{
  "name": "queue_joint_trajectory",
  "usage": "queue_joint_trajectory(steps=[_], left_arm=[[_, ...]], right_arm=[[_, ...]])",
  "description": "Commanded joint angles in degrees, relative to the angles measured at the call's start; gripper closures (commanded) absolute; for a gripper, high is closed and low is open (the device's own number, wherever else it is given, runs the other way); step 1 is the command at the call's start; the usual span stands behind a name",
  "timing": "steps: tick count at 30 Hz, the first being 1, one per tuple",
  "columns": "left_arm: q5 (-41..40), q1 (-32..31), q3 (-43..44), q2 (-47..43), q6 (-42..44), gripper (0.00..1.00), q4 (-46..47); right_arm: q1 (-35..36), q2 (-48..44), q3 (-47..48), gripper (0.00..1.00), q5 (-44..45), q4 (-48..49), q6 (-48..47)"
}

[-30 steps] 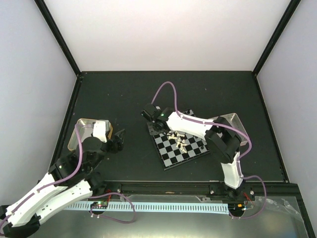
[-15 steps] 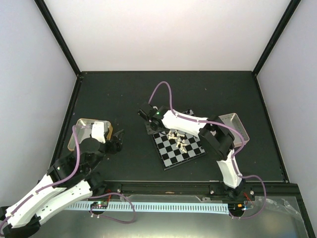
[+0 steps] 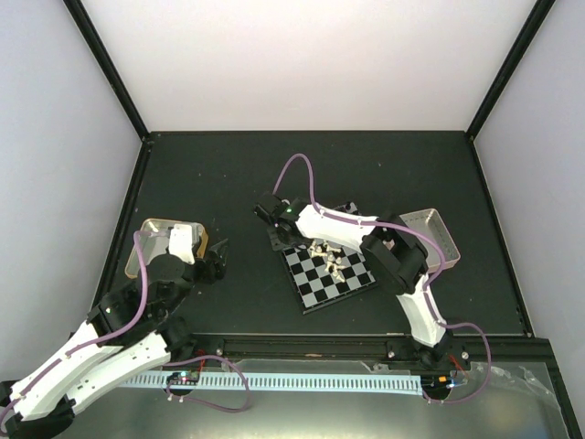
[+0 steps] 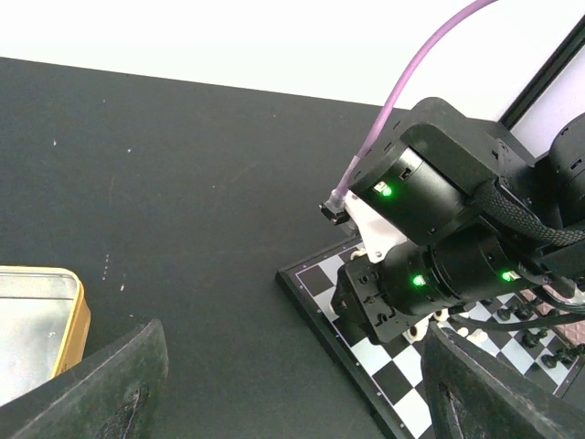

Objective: Set up the chess pieces on the board
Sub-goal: Place the chess piece on the chessboard.

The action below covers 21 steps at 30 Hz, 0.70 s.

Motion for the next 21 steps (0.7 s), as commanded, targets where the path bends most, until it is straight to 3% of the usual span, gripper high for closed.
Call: queue_joint_trajectory(steps=[1,10,17,21], left_arm=[[0.47,0.24,-0.11,0.16,0.26,0.23,-1.35],[2.55,0.27,-0.15,2.42,-0.20,0.21,-0.51],[7.18,0.24,0.36,9.20,-1.48,0.02,2.03],[15.43,0.28,1.30,16.12,3.19,0.01,8.11]], right_arm=[[0.47,0.14,1.55,0.81,0.92,0.37,-0.24],[0.27,-8.62,-2.57,0.61,0.49,4.44,1.39],[-2.83,-23.58,-15.77,0.60,2.30,12.70,7.53],[-5.97,-32.17,-25.84,0.60,0.56,18.11,10.67]])
